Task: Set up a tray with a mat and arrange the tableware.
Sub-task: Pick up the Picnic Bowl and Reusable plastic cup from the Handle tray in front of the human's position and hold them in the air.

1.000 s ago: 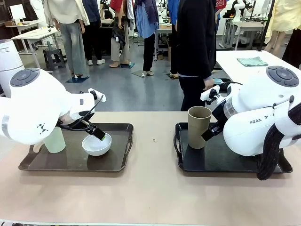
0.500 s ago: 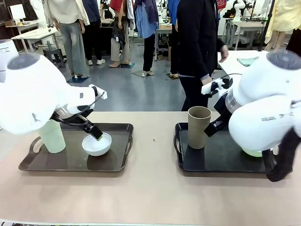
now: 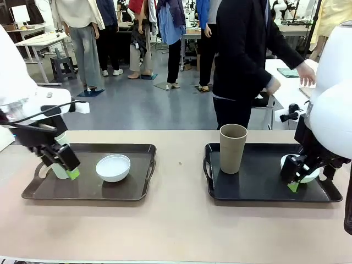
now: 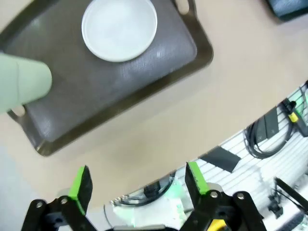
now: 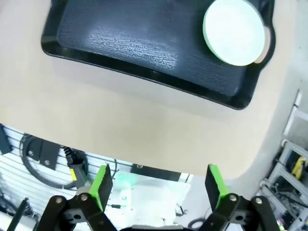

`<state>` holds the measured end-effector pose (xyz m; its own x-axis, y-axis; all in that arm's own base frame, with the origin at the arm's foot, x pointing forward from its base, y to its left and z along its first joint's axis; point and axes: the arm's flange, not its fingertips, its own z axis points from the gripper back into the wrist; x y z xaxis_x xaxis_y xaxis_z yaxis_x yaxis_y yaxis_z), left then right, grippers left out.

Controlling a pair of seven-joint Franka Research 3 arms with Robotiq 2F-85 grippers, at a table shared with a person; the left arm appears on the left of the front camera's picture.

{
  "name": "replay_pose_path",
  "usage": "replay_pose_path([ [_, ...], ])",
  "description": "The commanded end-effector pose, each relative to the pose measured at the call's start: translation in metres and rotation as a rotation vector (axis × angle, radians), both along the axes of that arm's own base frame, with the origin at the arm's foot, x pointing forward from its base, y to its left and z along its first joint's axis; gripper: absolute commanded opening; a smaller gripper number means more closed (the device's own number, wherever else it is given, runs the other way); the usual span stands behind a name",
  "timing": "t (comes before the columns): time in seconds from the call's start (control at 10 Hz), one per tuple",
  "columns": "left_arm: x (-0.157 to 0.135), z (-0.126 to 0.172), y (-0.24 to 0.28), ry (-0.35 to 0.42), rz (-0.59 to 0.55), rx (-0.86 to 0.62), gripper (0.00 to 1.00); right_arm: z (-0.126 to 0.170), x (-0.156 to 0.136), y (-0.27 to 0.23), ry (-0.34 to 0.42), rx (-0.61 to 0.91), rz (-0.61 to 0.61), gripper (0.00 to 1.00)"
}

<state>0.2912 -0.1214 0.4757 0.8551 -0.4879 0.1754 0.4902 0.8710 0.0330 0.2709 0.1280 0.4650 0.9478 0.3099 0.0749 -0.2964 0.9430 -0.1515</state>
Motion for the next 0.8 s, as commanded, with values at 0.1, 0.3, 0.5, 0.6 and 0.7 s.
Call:
replay_pose_path([
  [0.1,0.019,-0.002,0.012,0.035,0.001,-0.148,1.00,-0.010,0.035,0.015,0.208,0.357,0.164,1.00],
  [0.3,0.021,0.001,0.068,-0.005,0.008,-0.512,1.00,0.011,0.060,-0.075,0.281,0.951,0.066,1.00],
  [0.5,-0.003,-0.007,0.163,-0.047,-0.012,-0.958,1.00,0.011,0.043,-0.210,0.096,1.402,-0.058,1.00],
  [0.6,-0.015,-0.022,0.186,-0.057,-0.019,-1.101,1.00,-0.005,0.032,-0.252,0.054,1.584,-0.090,1.00],
  [0.7,-0.014,-0.035,0.190,-0.050,-0.029,-1.205,1.00,-0.024,0.025,-0.274,0.060,1.754,-0.149,1.00],
])
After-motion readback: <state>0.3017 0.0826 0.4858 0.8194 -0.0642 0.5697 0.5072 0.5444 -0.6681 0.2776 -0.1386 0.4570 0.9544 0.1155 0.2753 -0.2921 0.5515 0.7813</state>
